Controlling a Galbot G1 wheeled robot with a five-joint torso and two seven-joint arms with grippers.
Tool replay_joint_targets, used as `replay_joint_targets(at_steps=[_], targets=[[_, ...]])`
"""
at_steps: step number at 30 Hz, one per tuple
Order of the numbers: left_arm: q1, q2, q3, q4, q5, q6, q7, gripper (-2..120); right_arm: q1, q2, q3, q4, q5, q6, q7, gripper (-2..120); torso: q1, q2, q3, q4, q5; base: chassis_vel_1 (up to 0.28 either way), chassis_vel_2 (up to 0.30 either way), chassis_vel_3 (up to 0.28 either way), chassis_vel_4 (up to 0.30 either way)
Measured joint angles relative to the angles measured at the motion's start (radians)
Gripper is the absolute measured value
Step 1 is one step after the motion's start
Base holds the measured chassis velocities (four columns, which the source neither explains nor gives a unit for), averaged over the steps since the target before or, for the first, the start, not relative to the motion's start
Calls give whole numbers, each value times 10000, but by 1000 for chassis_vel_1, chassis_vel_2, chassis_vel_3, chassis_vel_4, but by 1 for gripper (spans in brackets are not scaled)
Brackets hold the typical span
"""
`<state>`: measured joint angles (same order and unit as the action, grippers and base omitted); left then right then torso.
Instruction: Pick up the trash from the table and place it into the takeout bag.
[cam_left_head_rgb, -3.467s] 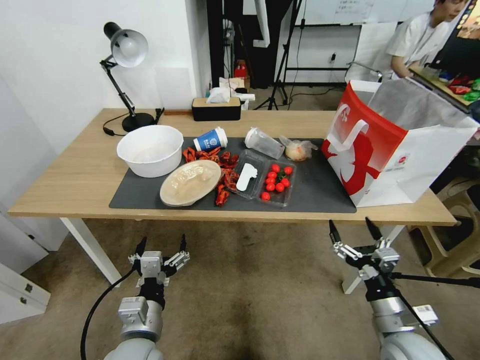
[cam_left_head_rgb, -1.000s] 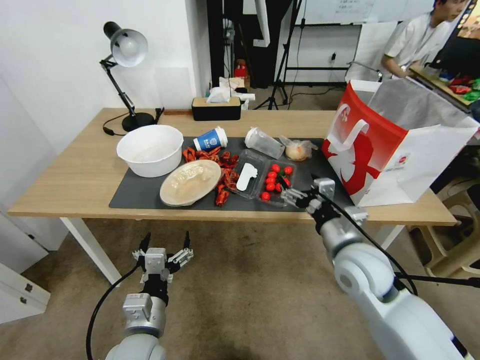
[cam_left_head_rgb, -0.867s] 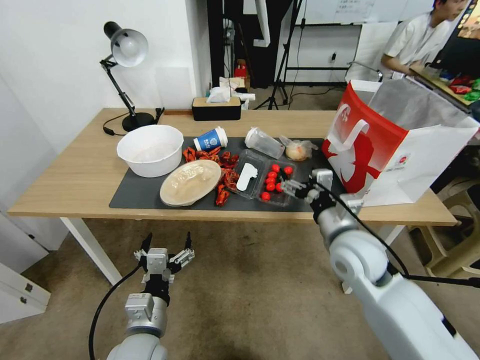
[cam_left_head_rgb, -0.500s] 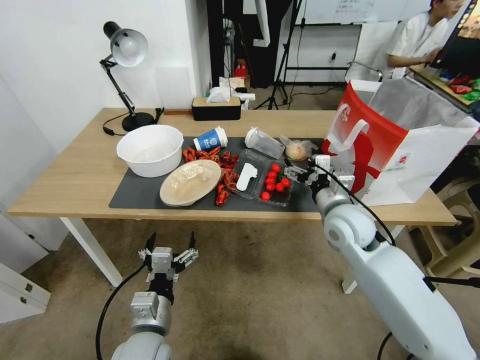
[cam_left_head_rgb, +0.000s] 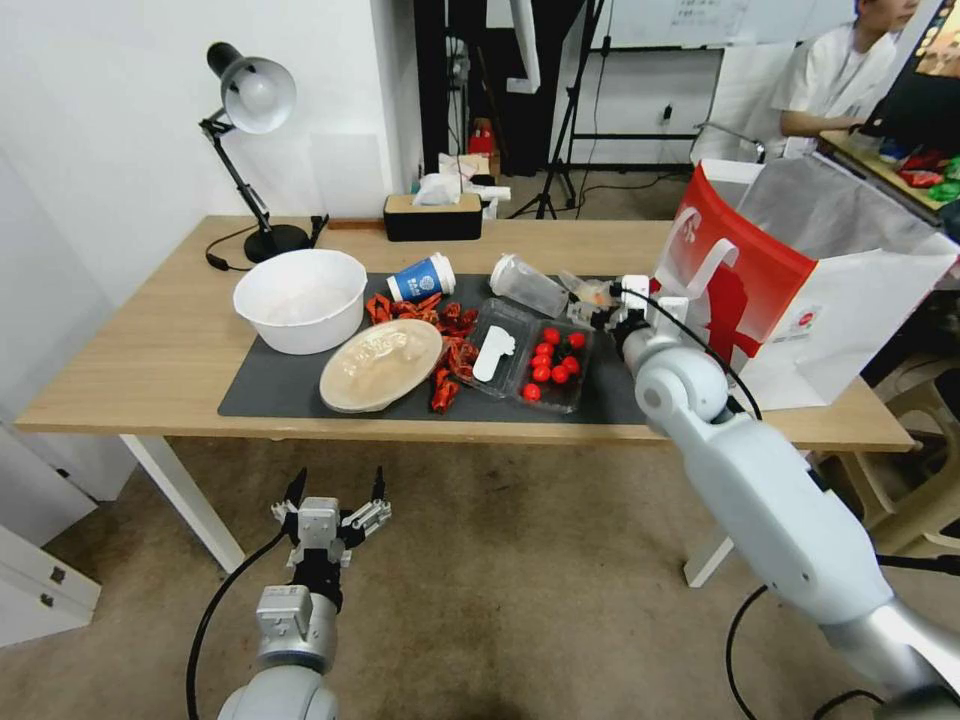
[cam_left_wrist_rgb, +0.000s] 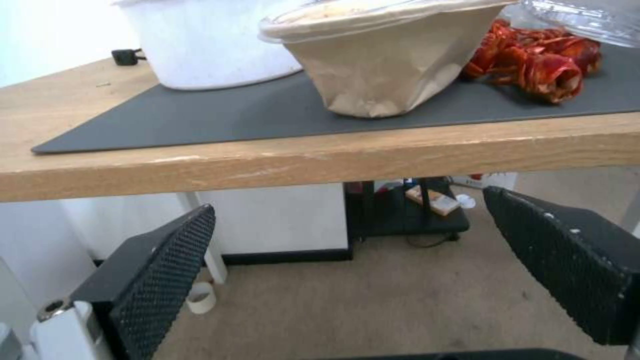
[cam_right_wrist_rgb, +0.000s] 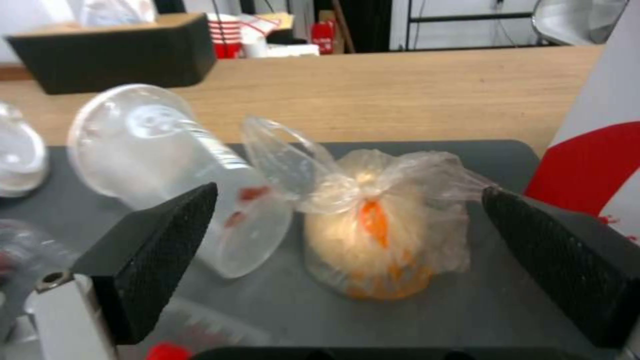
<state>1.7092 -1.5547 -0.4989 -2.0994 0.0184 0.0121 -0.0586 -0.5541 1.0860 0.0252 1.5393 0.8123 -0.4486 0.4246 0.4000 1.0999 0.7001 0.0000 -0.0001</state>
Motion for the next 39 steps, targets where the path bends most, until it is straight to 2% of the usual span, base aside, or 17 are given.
replay_joint_targets(at_steps=[13,39], targets=[[-52,32,-43,95,-81,-10,-11,100,847,239,-194,-1475,47,-248,-37,100,0,0,0,0,1,0,0,0,0],[-110,55,-64,165,-99,-24,-14,100,1687,443,-681,-2905,-238,-894,-763,100,-2,2,-1,0,1,0,0,0,0]])
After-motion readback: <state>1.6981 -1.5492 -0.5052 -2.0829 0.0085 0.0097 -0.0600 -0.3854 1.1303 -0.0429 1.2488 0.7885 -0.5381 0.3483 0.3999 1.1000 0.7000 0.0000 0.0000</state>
